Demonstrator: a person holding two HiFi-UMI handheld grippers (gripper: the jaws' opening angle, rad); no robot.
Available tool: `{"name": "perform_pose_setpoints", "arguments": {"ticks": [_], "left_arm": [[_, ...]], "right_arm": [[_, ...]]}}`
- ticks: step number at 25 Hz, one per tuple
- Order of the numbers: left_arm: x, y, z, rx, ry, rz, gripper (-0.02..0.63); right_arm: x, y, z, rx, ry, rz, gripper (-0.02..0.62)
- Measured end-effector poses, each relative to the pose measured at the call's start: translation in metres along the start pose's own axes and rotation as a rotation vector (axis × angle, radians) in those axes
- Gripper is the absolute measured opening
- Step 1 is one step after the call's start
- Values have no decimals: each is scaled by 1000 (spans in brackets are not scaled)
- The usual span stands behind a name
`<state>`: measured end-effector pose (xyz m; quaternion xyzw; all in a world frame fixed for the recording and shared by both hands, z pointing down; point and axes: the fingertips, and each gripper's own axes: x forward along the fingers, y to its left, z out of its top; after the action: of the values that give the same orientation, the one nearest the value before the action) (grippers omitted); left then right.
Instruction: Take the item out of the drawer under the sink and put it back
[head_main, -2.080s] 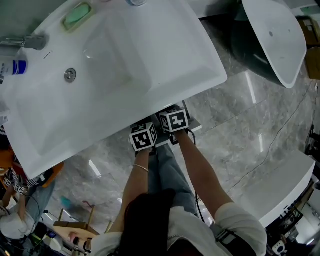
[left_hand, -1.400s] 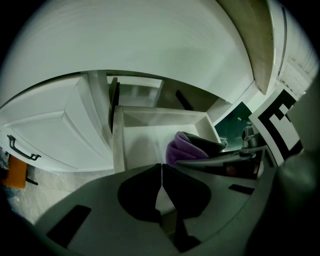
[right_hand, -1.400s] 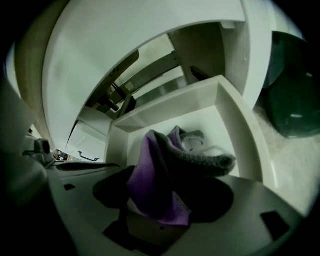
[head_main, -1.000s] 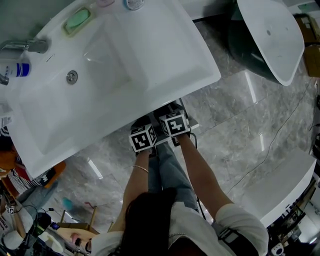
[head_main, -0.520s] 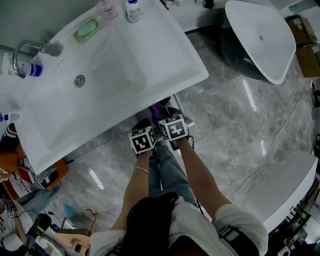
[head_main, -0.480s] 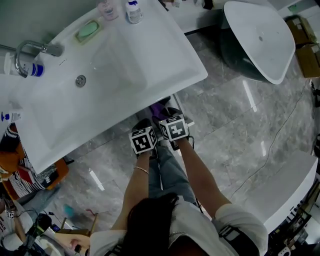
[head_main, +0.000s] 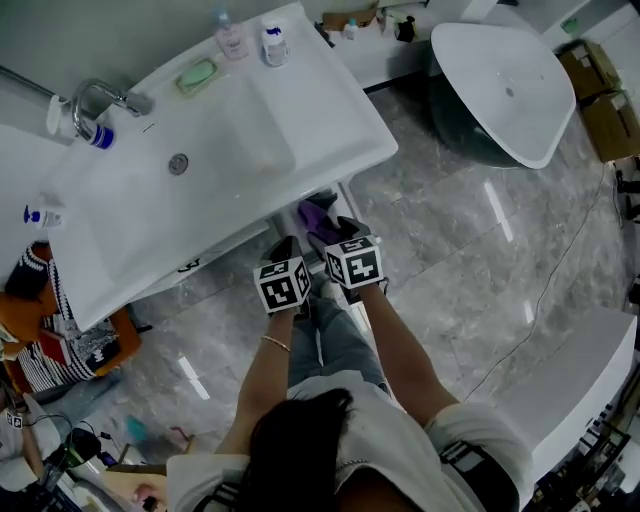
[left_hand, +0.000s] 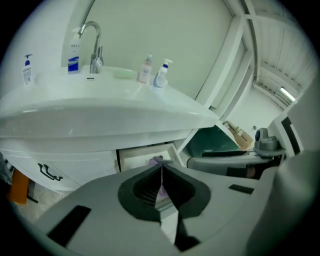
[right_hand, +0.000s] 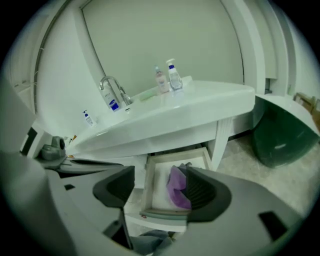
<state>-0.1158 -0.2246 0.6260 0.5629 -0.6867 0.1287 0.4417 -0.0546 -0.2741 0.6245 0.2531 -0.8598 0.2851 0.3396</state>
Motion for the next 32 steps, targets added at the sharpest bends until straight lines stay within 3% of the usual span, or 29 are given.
{"name": "perform_pose_setpoints", "arguments": {"ticks": [4,13,14,16,22,28,32], "left_arm": [[-28,-10,24,5,-84,-21,9],[-78,-22,57,92,-157,-67,9],[-83,-23,62,89,-171,-77,9],[-92,-28,72,79,-207,-99,9],[-111,-41,82,101,-267,-131,9],[-121,-46,83,87,-307,-166,9],[-122,-48,82,82,-308,-179,9]], "right_arm": [[-23,13,16,-20,-55,3,333],[-62,45,45,-17,-149,-8,327],[-66,48,49,-26,-163,-14,309],[-75,50,58,-52,-198,-34,203],[-98,64,71,-97,-270,-39,144],[-115,74,77,-126,-332,-65,31],[-118,74,76,-124,-343,-78,15]]}}
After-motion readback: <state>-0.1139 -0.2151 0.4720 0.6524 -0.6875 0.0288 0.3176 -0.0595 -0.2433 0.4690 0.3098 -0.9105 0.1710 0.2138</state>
